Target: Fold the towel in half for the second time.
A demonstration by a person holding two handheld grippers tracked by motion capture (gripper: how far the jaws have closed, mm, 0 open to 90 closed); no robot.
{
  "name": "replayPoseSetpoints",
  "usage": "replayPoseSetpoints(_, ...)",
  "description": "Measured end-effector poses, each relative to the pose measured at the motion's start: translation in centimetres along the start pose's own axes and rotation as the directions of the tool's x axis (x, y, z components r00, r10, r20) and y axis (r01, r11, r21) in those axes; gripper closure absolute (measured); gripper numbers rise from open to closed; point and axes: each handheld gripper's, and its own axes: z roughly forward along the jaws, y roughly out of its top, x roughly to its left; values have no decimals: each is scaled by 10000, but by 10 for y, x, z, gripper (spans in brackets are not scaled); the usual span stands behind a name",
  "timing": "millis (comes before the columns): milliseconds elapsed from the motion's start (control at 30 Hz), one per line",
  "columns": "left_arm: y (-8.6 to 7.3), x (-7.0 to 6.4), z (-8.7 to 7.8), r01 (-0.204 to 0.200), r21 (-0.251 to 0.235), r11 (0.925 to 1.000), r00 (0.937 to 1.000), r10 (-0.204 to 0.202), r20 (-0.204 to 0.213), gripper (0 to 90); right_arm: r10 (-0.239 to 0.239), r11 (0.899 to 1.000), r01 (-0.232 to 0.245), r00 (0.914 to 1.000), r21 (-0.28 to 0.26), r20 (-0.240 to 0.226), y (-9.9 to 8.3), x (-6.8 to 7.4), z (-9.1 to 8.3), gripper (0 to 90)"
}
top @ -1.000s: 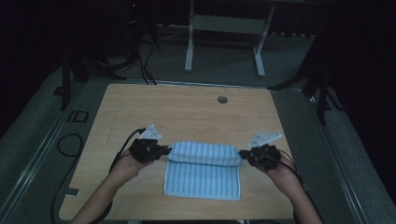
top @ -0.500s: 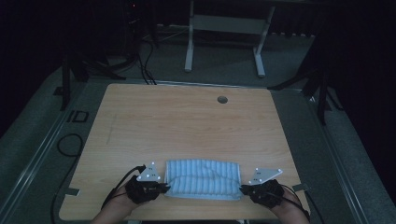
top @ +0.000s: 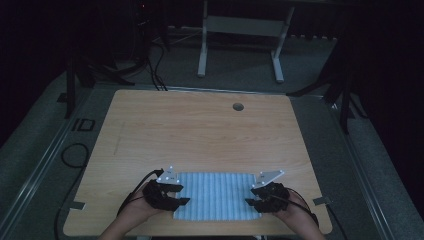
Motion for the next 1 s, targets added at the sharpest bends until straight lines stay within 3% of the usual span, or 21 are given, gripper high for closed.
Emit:
replayPoseSetpoints(67, 0, 0, 3, -109, 111, 9999, 9999, 110, -36, 482, 44, 9999, -43, 10000, 138, -35, 1, -2, 5, 575)
replayPoseSetpoints(167, -2, 2, 19, -69, 598, 9982, 9999, 74, -76, 484, 46, 9959, -55, 9999, 907, 101, 5, -15, 25, 562)
replayPoseSetpoints(233, -4, 4, 25, -14, 724, 9974, 9999, 24, -132, 491, 130, 9916, -121, 9999, 1287, -60, 8, -22, 34, 550)
replayPoseSetpoints(633, 1, 25, 27, 411, 611, 9973, 9966, -365, -741, 538, 237, 9831, -193, 9995, 1823, -219, 37, -46, 52, 535)
replayPoseSetpoints(833, 5, 44, 28, 773, 521, 9956, 9945, -733, -751, 539, 358, 9794, -319, 9992, 1992, -160, 51, -56, 59, 531)
replayPoseSetpoints(1000, 15, 59, 30, 898, 656, 9938, 9914, -829, -1009, 539, 211, 9695, -182, 9997, 2443, -94, 67, -65, 66, 525)
